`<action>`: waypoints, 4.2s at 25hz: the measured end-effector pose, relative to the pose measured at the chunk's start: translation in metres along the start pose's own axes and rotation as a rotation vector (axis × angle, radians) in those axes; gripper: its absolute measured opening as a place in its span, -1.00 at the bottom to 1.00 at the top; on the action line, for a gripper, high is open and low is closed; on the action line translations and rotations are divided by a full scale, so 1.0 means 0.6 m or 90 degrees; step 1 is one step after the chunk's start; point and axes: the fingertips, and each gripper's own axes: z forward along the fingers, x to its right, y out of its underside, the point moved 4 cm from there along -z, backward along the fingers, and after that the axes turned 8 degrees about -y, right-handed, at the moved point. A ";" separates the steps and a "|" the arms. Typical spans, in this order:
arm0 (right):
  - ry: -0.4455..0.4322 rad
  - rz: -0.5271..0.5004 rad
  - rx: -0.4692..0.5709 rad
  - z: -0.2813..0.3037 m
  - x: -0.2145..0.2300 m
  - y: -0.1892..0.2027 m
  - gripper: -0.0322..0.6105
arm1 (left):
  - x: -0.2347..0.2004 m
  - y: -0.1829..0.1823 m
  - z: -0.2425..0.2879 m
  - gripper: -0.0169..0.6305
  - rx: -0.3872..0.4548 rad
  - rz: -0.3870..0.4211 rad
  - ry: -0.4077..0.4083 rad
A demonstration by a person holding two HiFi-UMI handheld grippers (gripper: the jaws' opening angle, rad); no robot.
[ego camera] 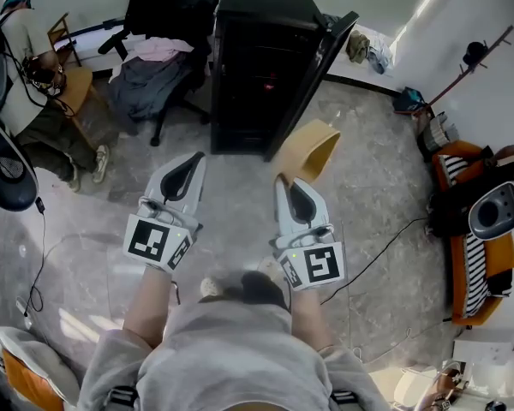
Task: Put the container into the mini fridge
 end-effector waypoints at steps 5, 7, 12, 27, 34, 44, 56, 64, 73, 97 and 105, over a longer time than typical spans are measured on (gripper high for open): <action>-0.012 0.000 -0.002 0.028 0.030 0.008 -0.87 | -0.013 0.009 0.034 -0.94 -0.002 -0.001 -0.014; -0.020 0.000 0.000 0.041 0.047 0.014 -0.87 | -0.017 0.015 0.052 -0.94 0.000 0.001 -0.020; -0.047 -0.005 0.001 0.072 0.111 0.019 -0.87 | -0.011 0.023 0.117 -0.94 -0.005 0.008 -0.038; -0.143 -0.001 0.011 0.145 0.322 0.042 -0.87 | 0.027 0.040 0.316 -0.94 0.006 0.024 -0.114; -0.186 0.001 0.005 0.158 0.387 0.062 -0.87 | 0.050 0.052 0.373 -0.94 0.005 0.031 -0.144; -0.205 0.015 0.000 0.181 0.432 0.091 -0.87 | 0.047 0.066 0.416 -0.94 -0.006 0.038 -0.165; -0.189 0.018 -0.023 0.284 0.468 0.121 -0.87 | -0.032 0.086 0.505 -0.94 -0.014 0.041 -0.143; -0.178 0.026 -0.048 0.380 0.493 0.156 -0.87 | -0.111 0.116 0.567 -0.94 -0.029 0.028 -0.125; -0.179 0.036 -0.093 0.468 0.509 0.218 -0.87 | -0.174 0.172 0.619 -0.94 -0.059 0.010 -0.102; -0.235 0.003 -0.293 0.622 0.518 0.448 -0.87 | -0.297 0.315 0.700 -0.94 -0.112 -0.040 -0.070; -0.273 -0.072 -0.364 0.670 0.537 0.532 -0.87 | -0.312 0.359 0.722 -0.94 -0.130 -0.040 -0.052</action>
